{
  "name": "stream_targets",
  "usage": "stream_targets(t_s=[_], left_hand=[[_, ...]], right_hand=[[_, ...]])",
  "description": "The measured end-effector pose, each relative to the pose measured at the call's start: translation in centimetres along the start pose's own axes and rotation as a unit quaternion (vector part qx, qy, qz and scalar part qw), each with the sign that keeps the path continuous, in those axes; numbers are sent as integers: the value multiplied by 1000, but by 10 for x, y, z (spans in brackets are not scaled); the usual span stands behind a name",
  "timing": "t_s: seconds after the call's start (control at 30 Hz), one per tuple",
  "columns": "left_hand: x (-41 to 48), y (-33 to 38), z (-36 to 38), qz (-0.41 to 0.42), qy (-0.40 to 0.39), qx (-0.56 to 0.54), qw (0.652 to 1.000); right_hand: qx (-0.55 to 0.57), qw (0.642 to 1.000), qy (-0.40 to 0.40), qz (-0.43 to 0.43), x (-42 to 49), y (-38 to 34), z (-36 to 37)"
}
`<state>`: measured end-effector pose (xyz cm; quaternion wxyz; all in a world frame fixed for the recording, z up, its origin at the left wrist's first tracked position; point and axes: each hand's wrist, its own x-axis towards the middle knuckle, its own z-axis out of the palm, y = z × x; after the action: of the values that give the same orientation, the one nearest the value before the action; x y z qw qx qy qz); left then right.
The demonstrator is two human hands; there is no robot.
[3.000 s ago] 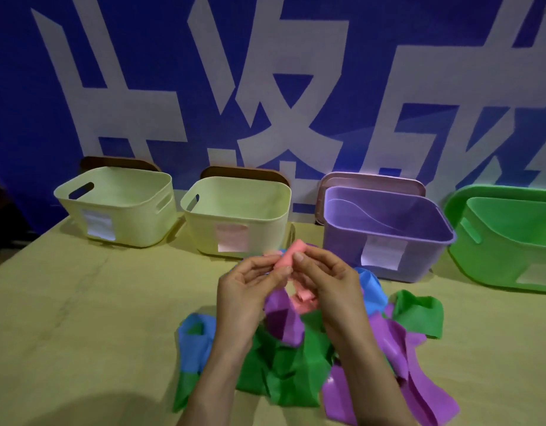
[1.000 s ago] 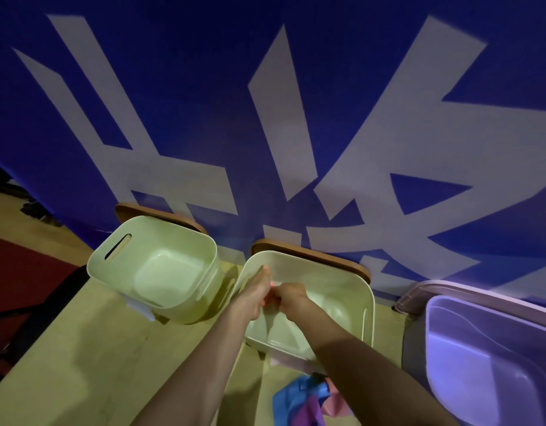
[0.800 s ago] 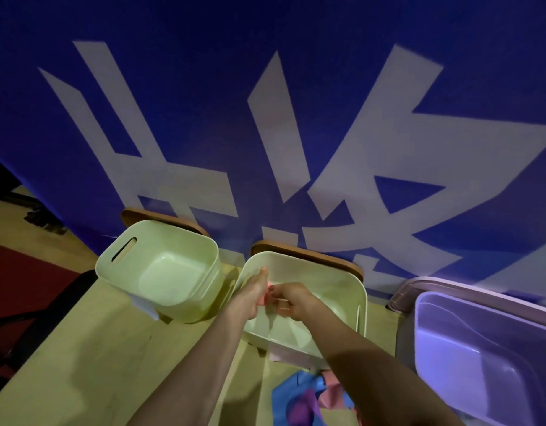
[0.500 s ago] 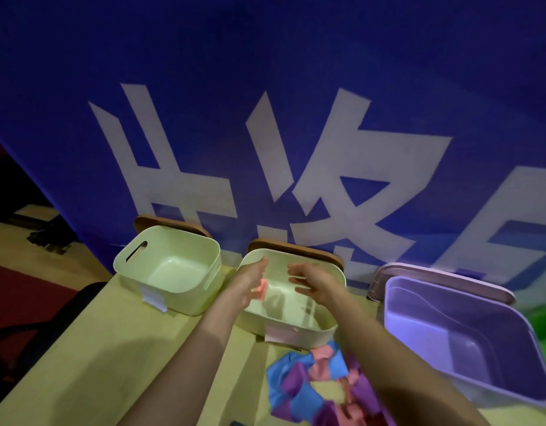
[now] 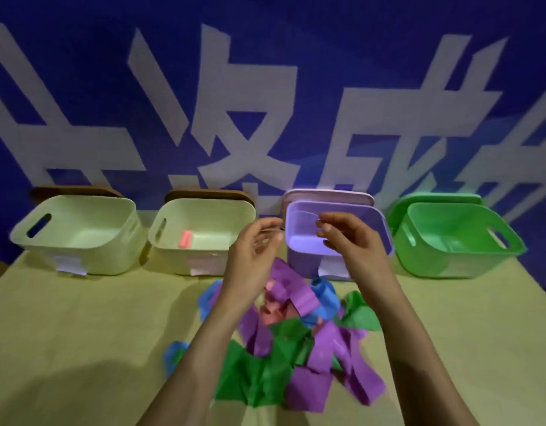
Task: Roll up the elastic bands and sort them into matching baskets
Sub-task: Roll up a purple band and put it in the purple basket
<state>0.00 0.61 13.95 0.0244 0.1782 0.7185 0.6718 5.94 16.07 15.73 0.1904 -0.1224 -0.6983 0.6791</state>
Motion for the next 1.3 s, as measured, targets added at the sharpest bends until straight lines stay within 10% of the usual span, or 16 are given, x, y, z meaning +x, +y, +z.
stream_targets(t_s=[0.33, 0.7, 1.07, 1.3], left_hand=[[-68, -132, 36, -2, -27, 184, 983], [-71, -234, 56, -67, -186, 493, 847], [-69, -206, 35, -101, -126, 243, 956], [-67, -153, 26, -12, 74, 123, 990]], right_hand=[[-150, 988, 33, 26, -64, 128, -35], [-310, 948, -67, 8, -45, 226, 1], [-360, 925, 41, -117, -54, 201, 2], [-220, 960, -9, -171, -57, 124, -2]])
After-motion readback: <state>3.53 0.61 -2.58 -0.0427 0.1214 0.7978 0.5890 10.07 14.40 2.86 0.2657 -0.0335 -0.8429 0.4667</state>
